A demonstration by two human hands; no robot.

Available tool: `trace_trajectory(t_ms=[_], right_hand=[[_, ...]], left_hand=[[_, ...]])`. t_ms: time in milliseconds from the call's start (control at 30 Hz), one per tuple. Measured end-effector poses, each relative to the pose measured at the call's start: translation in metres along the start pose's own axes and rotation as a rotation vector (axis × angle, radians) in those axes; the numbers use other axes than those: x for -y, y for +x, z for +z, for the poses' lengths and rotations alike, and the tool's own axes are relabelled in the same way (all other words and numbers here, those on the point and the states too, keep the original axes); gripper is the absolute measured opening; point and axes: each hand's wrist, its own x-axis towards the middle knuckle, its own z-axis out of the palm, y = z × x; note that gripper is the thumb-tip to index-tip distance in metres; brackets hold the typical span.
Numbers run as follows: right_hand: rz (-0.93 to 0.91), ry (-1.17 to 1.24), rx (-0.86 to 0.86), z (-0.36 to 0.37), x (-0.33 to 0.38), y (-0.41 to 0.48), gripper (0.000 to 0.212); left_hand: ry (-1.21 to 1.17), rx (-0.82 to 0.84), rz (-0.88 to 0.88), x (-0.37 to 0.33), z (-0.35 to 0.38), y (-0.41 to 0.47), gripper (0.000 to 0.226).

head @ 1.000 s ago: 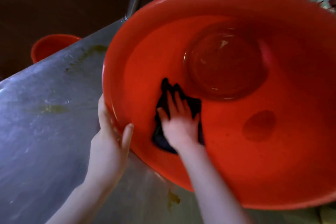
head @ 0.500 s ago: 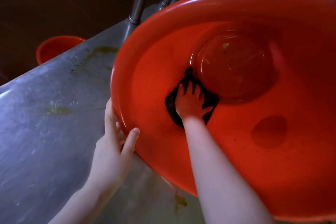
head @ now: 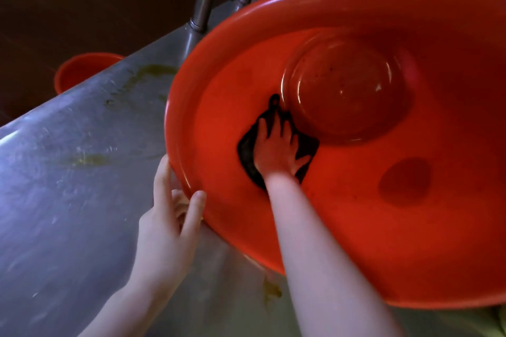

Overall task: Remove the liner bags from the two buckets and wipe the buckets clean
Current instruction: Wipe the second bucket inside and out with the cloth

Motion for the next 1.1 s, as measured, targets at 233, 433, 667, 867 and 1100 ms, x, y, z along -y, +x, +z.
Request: trace_trajectory(t_ms=[233,433,667,867,1100], right_hand=[[-0.124,-0.188,-0.012,0.006,-0.017,0.003,0.056],[-0.125,-0.321,0.102,-0.011,-0.051,-0.051,0.057],[-0.314,-0.399,0.008,0.002,-0.067,-0.145,0.065],[-0.017,-0.256,0.004,0.008,-0.035,-0.066,0.058],[-0.031,-0.279,0.062,-0.006,-0.016,-0.016,0.058]], left_hand=[[0.068,-0.22,0.341,-0.053,-0.029,0.039,0.072],[0.228,-0.395,0.359,-0.078,-0.027,0.048,0.043],[0.117,-0.353,0.025,-0.043,0.003,0.029,0.032],[0.12,-0.283,-0.027,-0.025,-0.006,0.029,0.028],[0.082,-0.276,-0.13,-0.008,0.002,0.003,0.03]])
